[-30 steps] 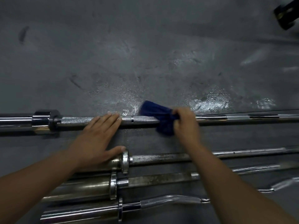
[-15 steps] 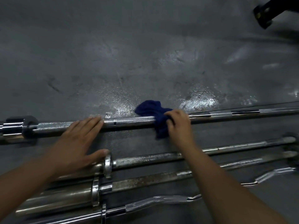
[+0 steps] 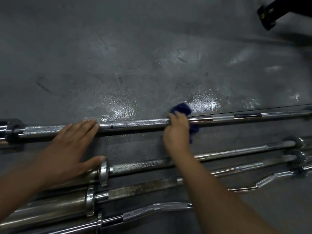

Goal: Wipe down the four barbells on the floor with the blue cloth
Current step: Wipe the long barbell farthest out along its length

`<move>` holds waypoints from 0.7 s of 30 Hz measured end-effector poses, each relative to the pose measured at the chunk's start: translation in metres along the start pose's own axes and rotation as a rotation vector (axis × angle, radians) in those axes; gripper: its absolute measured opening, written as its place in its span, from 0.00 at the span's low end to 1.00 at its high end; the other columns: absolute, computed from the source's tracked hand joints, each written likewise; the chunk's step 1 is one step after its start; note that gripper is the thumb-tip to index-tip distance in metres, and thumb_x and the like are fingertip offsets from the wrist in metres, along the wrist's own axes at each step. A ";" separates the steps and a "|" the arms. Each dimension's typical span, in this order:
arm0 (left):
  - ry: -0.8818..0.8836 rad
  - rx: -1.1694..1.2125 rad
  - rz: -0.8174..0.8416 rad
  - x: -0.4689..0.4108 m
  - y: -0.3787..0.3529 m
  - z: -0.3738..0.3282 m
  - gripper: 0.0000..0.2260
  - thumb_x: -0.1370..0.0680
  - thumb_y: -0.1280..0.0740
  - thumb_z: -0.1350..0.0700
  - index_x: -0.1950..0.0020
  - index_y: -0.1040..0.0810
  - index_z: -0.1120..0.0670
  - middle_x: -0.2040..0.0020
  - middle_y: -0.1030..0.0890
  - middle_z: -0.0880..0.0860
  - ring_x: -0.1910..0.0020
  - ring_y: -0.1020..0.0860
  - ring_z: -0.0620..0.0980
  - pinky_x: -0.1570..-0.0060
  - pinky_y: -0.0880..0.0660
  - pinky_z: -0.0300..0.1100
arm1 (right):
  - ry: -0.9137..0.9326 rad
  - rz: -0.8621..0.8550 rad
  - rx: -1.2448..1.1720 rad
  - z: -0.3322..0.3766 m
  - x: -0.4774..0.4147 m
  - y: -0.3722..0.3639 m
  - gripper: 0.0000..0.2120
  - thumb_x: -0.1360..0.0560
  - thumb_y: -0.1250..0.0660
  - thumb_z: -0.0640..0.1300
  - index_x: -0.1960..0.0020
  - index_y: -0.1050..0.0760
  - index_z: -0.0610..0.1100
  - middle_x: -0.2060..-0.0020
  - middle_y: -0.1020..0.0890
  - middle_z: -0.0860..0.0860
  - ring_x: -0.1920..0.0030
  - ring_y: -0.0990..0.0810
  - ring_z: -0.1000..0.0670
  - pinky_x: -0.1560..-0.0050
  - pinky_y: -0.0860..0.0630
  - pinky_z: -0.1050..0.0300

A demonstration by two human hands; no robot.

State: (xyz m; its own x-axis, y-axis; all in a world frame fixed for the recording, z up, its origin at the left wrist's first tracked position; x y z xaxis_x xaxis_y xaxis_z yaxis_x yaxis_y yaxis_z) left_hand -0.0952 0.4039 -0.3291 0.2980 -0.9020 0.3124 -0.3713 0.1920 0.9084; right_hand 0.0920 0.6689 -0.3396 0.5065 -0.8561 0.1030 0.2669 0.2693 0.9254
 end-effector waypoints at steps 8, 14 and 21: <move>-0.002 0.002 -0.011 0.001 0.002 -0.001 0.44 0.25 0.53 0.25 0.20 0.42 0.56 0.20 0.41 0.54 0.21 0.43 0.53 0.25 0.48 0.49 | 0.079 0.079 0.101 -0.031 -0.010 0.029 0.33 0.34 0.38 0.29 0.29 0.29 0.43 0.30 0.30 0.43 0.31 0.31 0.40 0.28 0.35 0.51; 0.030 0.016 -0.016 0.001 0.005 -0.007 0.45 0.26 0.57 0.24 0.19 0.47 0.54 0.19 0.46 0.53 0.20 0.48 0.53 0.23 0.52 0.52 | 0.345 0.193 0.120 0.070 0.053 -0.017 0.35 0.32 0.37 0.36 0.25 0.35 0.49 0.23 0.38 0.47 0.23 0.41 0.44 0.31 0.37 0.46; 0.028 0.009 0.012 0.001 0.005 -0.004 0.45 0.27 0.56 0.24 0.18 0.55 0.52 0.18 0.55 0.51 0.20 0.57 0.51 0.22 0.58 0.51 | 0.062 0.066 0.219 0.030 0.014 0.003 0.35 0.36 0.43 0.42 0.28 0.31 0.46 0.30 0.28 0.43 0.30 0.31 0.41 0.32 0.35 0.40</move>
State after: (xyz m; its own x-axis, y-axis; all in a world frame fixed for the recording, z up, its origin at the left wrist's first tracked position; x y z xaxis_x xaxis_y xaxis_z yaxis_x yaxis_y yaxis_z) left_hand -0.0928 0.4055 -0.3233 0.3176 -0.8885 0.3313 -0.3831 0.1994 0.9019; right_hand 0.0754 0.6450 -0.3248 0.5680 -0.8094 0.1492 0.0510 0.2156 0.9752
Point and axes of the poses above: each hand's wrist, its own x-axis away from the middle knuckle, its own y-axis out of the back of the hand, z = x × y, the point moved 2 cm from there along -x, towards the middle knuckle
